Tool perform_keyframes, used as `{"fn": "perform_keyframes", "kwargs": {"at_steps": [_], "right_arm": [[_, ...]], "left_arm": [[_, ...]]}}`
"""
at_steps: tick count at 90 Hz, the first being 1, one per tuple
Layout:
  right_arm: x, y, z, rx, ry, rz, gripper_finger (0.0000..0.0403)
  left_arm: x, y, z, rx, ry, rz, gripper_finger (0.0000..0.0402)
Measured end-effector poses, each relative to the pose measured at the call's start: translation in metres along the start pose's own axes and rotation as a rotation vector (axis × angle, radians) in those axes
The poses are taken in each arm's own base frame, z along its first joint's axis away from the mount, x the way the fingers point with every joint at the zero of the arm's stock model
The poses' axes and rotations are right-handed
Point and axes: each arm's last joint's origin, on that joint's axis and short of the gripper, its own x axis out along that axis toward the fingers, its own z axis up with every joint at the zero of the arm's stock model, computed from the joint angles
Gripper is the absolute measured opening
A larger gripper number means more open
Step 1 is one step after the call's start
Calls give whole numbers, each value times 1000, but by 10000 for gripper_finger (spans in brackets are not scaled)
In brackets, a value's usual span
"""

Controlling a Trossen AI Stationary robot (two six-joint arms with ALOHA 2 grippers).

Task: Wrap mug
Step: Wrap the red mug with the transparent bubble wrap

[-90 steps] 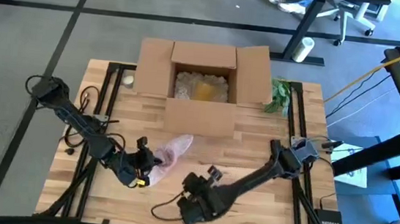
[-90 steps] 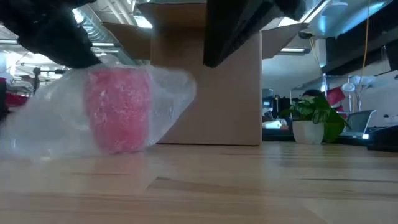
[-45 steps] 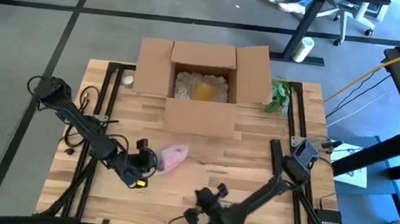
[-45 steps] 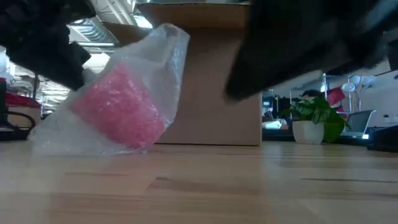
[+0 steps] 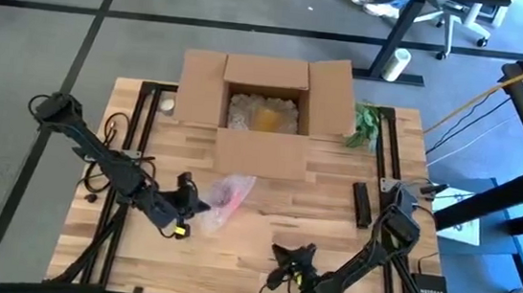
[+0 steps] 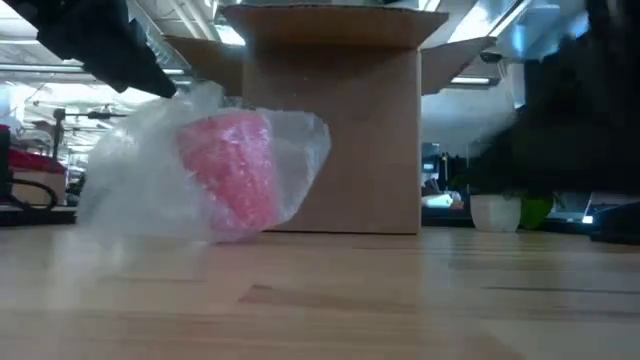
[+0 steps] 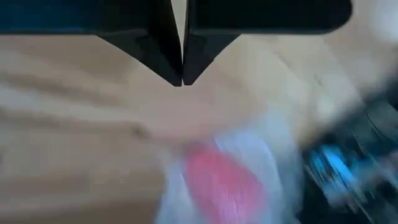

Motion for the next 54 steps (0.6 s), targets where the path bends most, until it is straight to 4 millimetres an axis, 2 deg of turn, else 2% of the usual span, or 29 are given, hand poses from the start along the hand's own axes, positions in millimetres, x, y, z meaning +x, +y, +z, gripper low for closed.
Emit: {"fn": "perform_keyframes", "kwargs": {"at_steps": [10, 22, 35, 54], "right_arm": [[3, -1, -2, -107, 61, 36, 0], [16, -15, 2, -198, 116, 54, 0], [38, -45, 12, -218, 124, 121, 0], [62, -91, 40, -219, 71, 311, 0]], "left_arm": [[3, 4, 2, -10, 9, 1, 0], [8, 11, 6, -15, 7, 31, 0], [13, 22, 12, -22, 5, 60, 0], [14, 30, 38, 16, -25, 45, 0]]}}
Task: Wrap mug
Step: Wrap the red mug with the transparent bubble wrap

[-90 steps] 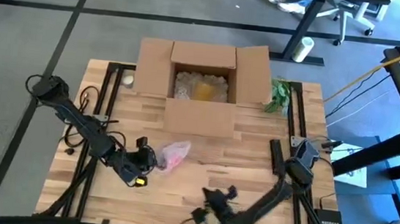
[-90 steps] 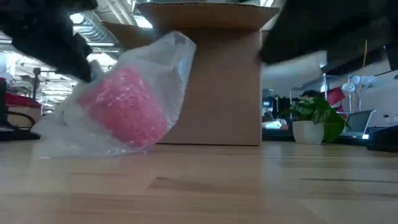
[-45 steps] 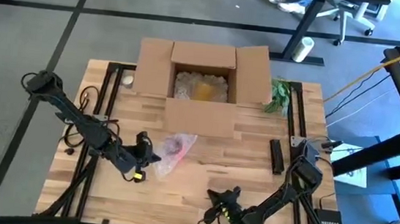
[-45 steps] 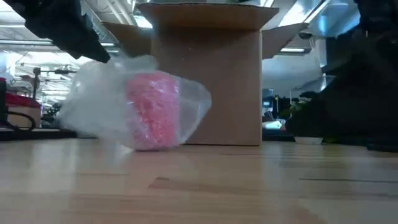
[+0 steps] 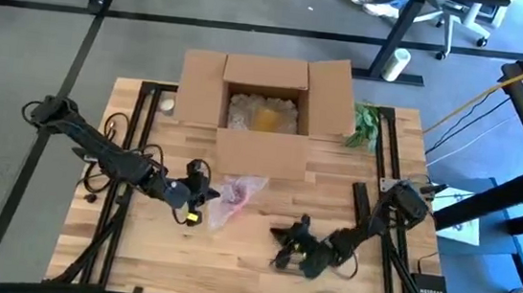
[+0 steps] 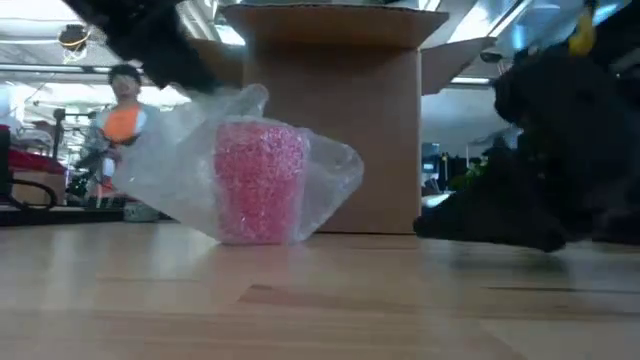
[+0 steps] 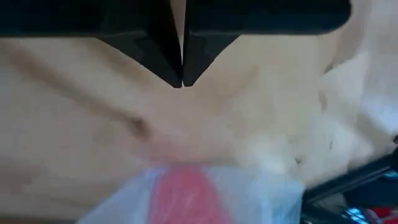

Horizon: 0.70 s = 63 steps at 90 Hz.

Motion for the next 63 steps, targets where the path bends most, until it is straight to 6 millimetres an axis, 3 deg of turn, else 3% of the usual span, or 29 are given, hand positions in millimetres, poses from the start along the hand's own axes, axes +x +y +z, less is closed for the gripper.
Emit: {"fn": "perform_keyframes", "kwargs": {"at_steps": [25, 46, 63], "right_arm": [[22, -65, 31, -86, 58, 100, 0], [50, -78, 58, -124, 13, 133, 0], [60, -83, 74, -144, -72, 114, 0]], "left_arm": [[15, 34, 14, -20, 51, -21, 0], [34, 51, 11, -45, 139, -93, 0], [42, 50, 5, -71, 203, -141, 0]]}}
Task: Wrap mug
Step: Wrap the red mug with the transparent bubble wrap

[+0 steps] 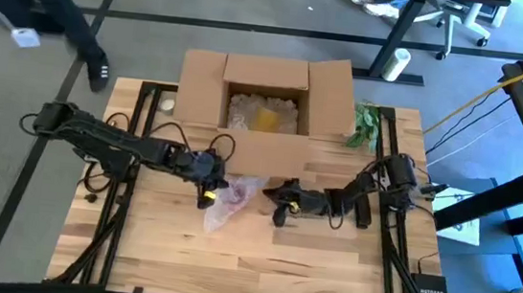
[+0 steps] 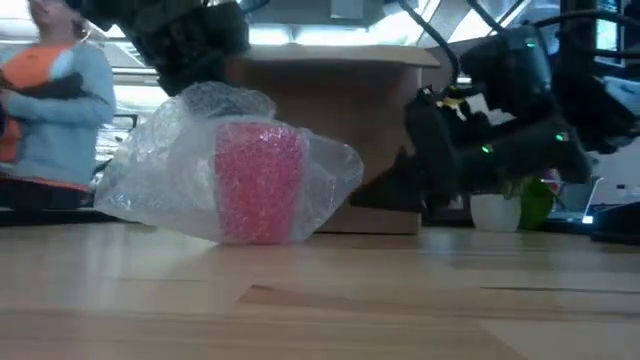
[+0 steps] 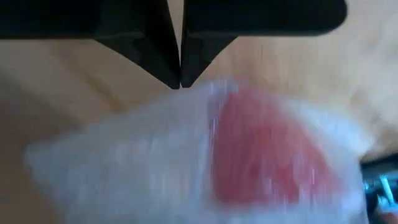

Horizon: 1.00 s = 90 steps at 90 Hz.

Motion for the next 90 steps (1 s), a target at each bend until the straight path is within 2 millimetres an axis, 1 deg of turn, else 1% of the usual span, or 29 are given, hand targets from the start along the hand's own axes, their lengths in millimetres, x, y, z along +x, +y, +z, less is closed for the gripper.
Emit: {"fn": "perform_keyframes", "kwargs": {"at_steps": [18, 29, 41, 59, 74, 85, 90], "right_arm": [[5, -12, 12, -5, -83, -22, 0], [12, -13, 18, 2, -82, 35, 0], [26, -2, 24, -24, -18, 177, 0], [45, 15, 35, -52, 95, 334, 0], [54, 27, 51, -43, 64, 446, 0], [59, 37, 63, -13, 44, 538, 0], [61, 42, 67, -11, 45, 552, 0]], "left_arm": [[1, -2, -1, -34, 16, -39, 0], [1, -2, -1, -35, 19, -49, 0], [1, 0, 0, -20, 15, -47, 0], [1, 2, 0, -24, 30, -86, 0], [1, 3, -2, -16, 70, -146, 0], [1, 6, -7, -26, 128, -158, 0], [1, 7, -8, -28, 143, -155, 0]]}}
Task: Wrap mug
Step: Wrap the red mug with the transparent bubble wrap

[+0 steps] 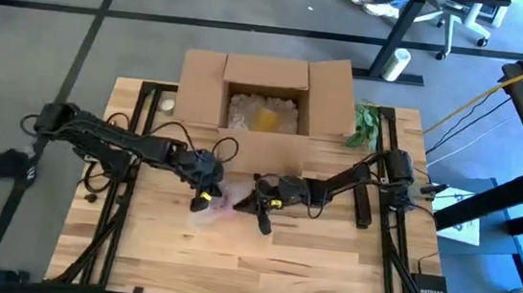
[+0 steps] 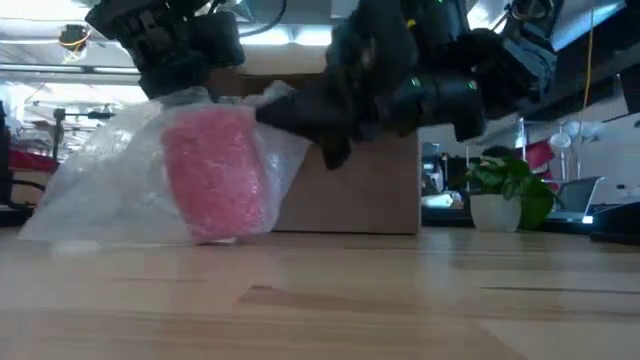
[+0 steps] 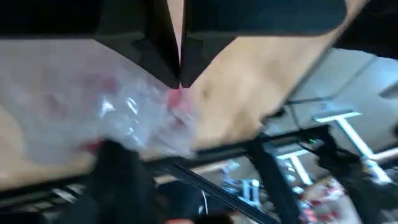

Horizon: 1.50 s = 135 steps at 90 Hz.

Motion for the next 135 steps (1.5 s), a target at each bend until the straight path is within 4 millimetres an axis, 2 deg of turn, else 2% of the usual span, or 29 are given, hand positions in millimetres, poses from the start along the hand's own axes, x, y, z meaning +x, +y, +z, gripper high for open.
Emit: {"fn": "perform_keyframes", "kwargs": {"at_steps": [10, 27, 39, 50, 63, 70, 85, 93, 114, 135], "right_arm": [[4, 8, 2, 1, 36, -7, 0], [1, 31, 22, -41, 0, -10, 0], [-9, 41, 31, -65, 52, -158, 0], [-22, 40, 33, -87, 156, -367, 0], [-34, 34, 36, -77, 236, -462, 0], [-35, 29, 33, -68, 282, -455, 0], [-35, 32, 35, -124, 304, -379, 2], [-32, 35, 45, -178, 305, -365, 9], [-29, 39, 67, -293, 472, -450, 43], [-33, 38, 66, -349, 587, -464, 69]], "left_arm": [[0, 0, 0, 1, 5, -1, 0], [0, 0, 0, 6, 2, -3, 0], [0, 0, 0, 7, 0, -4, 0], [0, -1, 0, 8, -1, -6, 0], [0, -1, 1, 9, -4, -21, 0], [0, -1, 1, 10, -10, -24, 0], [0, -1, 1, 10, -10, -25, 0], [0, -1, 1, 13, -10, -26, 0], [0, -2, 1, 15, -9, -30, 0], [0, -2, 1, 23, -8, -30, 0]]}}
